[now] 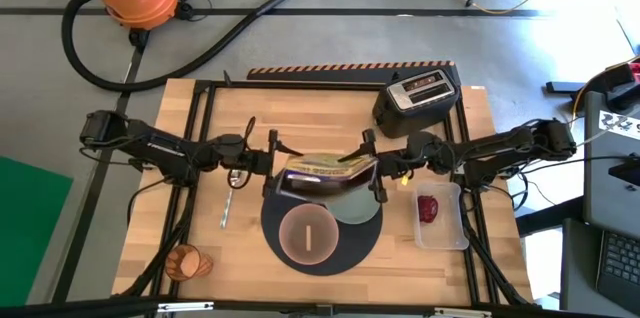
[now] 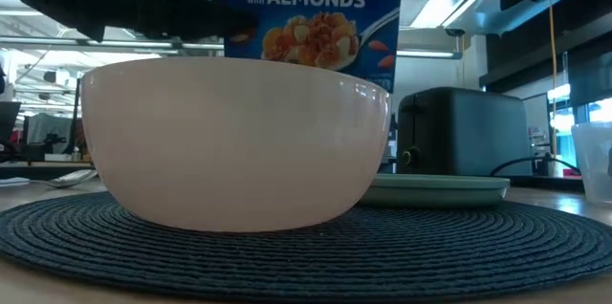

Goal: Arrange a breakfast setting
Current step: Pour the cereal from the yellow cereal box into the pink bowl

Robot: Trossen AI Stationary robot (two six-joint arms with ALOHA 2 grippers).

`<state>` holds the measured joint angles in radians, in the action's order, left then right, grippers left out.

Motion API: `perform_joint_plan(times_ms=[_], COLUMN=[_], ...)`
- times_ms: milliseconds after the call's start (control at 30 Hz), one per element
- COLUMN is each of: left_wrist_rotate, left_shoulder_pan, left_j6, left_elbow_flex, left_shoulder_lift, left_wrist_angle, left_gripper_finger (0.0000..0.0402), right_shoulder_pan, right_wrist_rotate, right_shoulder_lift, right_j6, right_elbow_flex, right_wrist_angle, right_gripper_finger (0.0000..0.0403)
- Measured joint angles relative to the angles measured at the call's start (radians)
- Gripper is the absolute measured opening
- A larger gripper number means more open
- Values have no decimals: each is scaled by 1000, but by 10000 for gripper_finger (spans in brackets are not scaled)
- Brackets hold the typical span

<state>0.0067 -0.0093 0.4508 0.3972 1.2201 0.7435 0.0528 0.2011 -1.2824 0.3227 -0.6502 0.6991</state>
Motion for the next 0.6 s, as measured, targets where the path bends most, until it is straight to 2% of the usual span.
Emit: perform_joint_plan(times_ms=[100, 200, 300, 400, 600], left_wrist_rotate=[-32, -150, -250, -314, -418], left_shoulder_pan=[-12, -47, -86, -119, -179], left_j6=[27, 102, 137, 141, 115], left_elbow_flex=[-2, -1, -1, -2, -3], left_shoulder_lift=[-53, -126, -197, -266, -369], left_wrist_angle=[-87, -203, -299, -359, -456], left_gripper_finger=[276, 276, 276, 275, 270], right_shoulder_pan=[0, 0, -2, -2, -1], right_wrist_rotate=[-33, -103, -120, -100, 9], right_shoulder_lift=[17, 43, 66, 90, 131], right_j6=[33, 75, 75, 75, 71], right_elbow_flex=[0, 0, 0, 0, 0], right_wrist_angle=[-80, -164, -219, -221, -227], right_gripper_finger=[277, 302, 321, 332, 337])
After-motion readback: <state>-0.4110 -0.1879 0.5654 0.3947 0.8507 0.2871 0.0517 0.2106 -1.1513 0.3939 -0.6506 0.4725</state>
